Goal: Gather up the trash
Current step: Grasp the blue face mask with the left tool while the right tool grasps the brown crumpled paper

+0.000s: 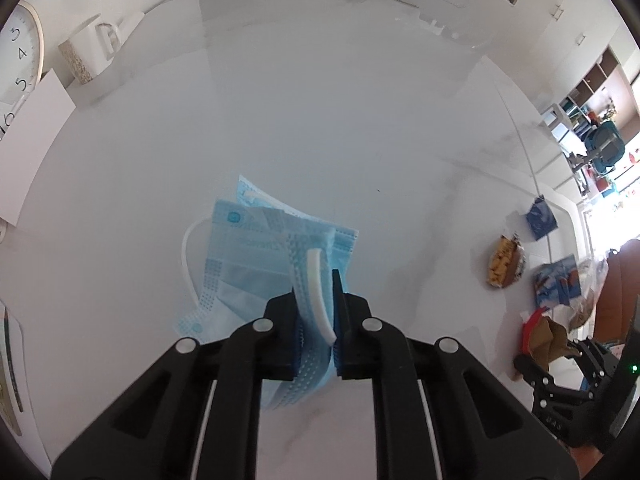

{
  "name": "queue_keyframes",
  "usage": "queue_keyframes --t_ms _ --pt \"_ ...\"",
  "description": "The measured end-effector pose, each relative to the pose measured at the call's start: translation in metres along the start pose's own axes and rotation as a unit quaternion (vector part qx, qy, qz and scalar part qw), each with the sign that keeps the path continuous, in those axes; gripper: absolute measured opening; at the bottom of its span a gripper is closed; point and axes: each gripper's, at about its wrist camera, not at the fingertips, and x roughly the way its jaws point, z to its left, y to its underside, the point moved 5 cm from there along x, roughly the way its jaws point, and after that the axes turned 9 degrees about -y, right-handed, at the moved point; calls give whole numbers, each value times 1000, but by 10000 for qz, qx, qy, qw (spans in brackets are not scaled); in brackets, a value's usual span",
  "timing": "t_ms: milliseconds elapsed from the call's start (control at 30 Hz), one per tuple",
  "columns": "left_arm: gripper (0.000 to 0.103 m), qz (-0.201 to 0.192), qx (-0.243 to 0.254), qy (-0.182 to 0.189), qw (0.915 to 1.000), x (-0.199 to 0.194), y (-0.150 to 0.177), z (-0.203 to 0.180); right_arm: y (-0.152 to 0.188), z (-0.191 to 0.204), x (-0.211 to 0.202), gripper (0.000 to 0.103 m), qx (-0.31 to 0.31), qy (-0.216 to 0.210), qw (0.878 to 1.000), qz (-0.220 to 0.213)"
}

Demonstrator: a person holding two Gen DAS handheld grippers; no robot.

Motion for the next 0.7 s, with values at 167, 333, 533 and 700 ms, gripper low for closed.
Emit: queue_keyframes --t_ms 167,333,533,700 --pt "11 -83 135 156 9998 -20 12 -5 4 1 -18 60 85 -119 9998 -109" --pt "11 -217 315 332 9987 -54 31 -17 23 1 -51 60 179 -281 9991 -266" --pt "11 -333 688 589 9953 -111 73 -48 65 -5 -110 60 247 -441 9976 -473" --pt "11 -307 1072 903 9897 -161 133 -104 106 -20 -151 60 55 -508 9976 -477"
